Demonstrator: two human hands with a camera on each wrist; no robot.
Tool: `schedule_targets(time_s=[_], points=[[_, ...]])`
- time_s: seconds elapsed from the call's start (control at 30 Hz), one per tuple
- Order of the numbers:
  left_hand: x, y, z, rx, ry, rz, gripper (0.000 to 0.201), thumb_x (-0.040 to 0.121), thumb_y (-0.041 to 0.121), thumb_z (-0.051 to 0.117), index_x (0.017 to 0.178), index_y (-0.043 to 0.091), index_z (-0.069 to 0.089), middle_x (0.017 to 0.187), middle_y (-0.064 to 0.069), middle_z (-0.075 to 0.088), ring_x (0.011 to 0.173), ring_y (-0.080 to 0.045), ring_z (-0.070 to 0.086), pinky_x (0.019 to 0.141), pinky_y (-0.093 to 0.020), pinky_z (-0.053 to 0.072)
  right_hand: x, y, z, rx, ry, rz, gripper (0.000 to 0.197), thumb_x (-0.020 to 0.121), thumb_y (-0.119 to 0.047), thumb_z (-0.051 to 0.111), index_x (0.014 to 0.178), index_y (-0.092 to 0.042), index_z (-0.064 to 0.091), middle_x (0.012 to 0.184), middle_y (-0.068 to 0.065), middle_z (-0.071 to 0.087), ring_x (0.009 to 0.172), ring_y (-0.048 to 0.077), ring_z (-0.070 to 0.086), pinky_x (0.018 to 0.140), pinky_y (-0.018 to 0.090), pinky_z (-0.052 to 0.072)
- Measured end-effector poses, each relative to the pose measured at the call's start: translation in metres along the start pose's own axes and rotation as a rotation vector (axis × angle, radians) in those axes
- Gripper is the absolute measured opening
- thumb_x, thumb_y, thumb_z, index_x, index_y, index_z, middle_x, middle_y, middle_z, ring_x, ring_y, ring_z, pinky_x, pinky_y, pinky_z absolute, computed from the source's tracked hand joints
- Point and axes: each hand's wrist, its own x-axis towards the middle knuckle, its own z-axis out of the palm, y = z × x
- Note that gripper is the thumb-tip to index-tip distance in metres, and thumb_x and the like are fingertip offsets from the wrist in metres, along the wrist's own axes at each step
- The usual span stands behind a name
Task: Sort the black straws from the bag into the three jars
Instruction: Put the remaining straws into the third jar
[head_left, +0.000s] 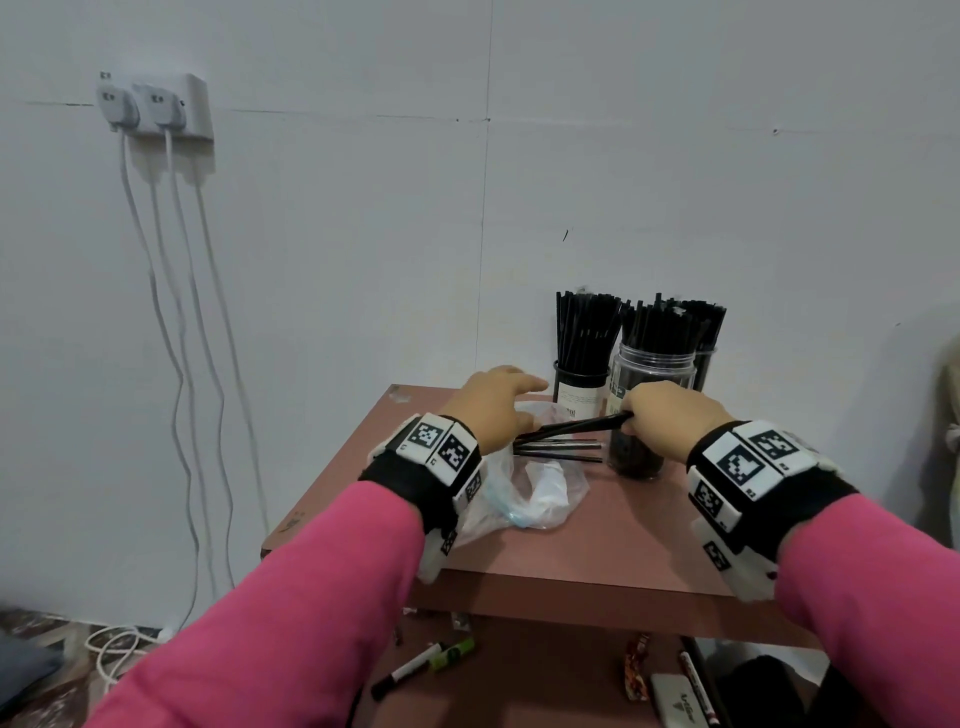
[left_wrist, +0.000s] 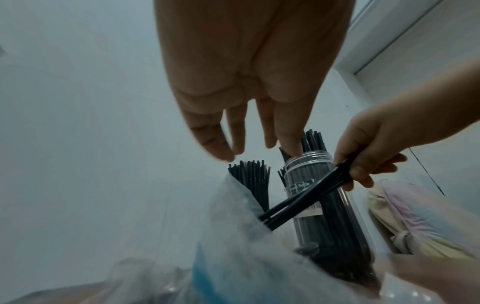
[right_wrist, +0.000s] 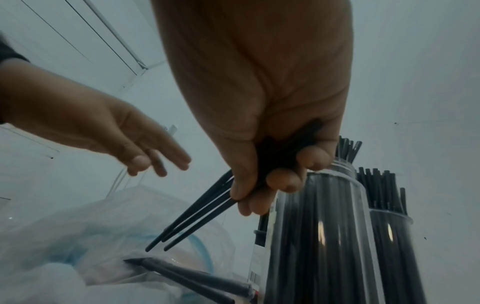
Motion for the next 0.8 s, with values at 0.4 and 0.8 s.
schedule_targets(time_s=[0.4,0.8], points=[[0.037,0.041,0.034,-0.062,0.013,0.12,0.021,0.095,0.014,0.054,0.111,0.003,0.061,0.107,-0.018,0.064,0.1,-0.032,0.059,0.076,-0.031,0.04,-0.017,-0.021,-0.05,-0.127,0.265,-0.196,0.032,0.085,-0.022,0.064,0.116,-0.029,0.064,0.111,0.0,0.065,0.1,0.025,0.062,0.068,0.031,0.045],[0.047,0.005,0.026,-0.397,0.017,-0.117,0.012,0.091,0.011,0.059,0.082,0.018,0.056,0.08,-0.004,0.067,0.059,-0.014,0.063,0.056,-0.023,0.053,0.037,0.055,-0.058,0.841,0.529,0.049,0.049,0.089,-0.04,0.062,0.134,-0.023,0.055,0.139,0.001,0.053,0.128,0.019,0.047,0.104,0.031,0.039]])
